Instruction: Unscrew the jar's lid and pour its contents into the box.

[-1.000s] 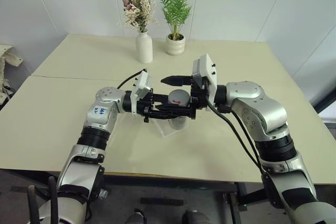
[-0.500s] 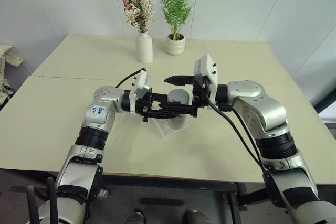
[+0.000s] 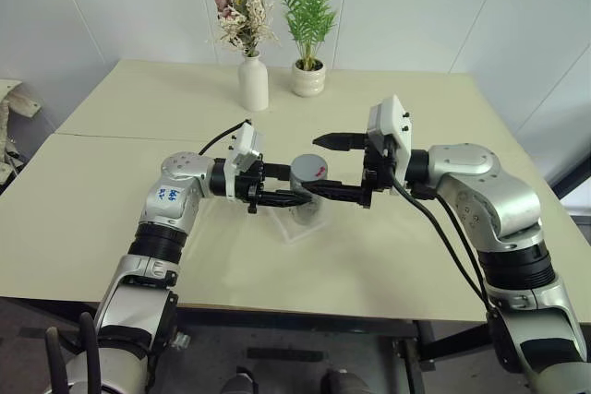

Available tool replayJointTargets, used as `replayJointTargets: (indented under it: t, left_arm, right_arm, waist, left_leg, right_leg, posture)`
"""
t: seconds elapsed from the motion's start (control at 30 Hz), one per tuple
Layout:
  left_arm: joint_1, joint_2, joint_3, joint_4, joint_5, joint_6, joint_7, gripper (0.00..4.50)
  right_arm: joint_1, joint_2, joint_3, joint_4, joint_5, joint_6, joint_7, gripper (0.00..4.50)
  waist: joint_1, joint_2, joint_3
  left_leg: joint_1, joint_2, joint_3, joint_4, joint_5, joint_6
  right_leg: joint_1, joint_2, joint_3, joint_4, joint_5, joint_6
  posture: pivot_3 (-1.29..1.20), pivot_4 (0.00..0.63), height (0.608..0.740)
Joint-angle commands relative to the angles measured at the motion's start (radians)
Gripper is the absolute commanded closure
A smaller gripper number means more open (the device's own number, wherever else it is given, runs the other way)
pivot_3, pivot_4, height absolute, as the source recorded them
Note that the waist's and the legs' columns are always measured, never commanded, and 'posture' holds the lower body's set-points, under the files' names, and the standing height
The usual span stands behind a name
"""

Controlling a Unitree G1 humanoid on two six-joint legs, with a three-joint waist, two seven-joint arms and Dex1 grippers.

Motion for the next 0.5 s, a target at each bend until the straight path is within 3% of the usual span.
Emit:
replayJointTargets:
  t: [0.03,0.23,0.5]
  left_arm:
    - [-0.011,0.013,0.011,-0.003,-0.003,-0.023,-0.012,2.43]
    - [-0.025,0.006,0.007,0.026,0.001,-0.038,-0.014,2.43]
    - [-0.038,-0.018,-0.003,0.011,-0.005,-0.041,-0.025,2.43]
  right_arm:
    - [0.014,-0.031,-0.071,-0.067,0.036,0.031,-0.031,0.02]
    - [0.05,-0.019,-0.08,-0.166,0.126,0.102,-0.047,0.02]
    - [-0.002,0.045,-0.013,-0.094,0.084,0.047,-0.061,0.02]
  waist:
    - [0.0,0.0,0.0]
    - [-0.002,0.0,0.0]
    - [-0.001,0.001,0.0]
  left_leg:
    - [0.0,0.0,0.0,0.0,0.0,0.0]
    - [0.0,0.0,0.0,0.0,0.0,0.0]
    - [0.0,0.0,0.0,0.001,0.0,0.0]
  right_leg:
    - [0.0,0.0,0.0,0.0,0.0,0.0]
    - [0.0,0.0,0.0,0.0,0.0,0.0]
    - [0.0,0.0,0.0,0.0,0.0,0.0]
  posture:
    - [0.0,0.15,0.74]
    - [0.0,0.15,0.74]
    - [0.0,0.15,0.74]
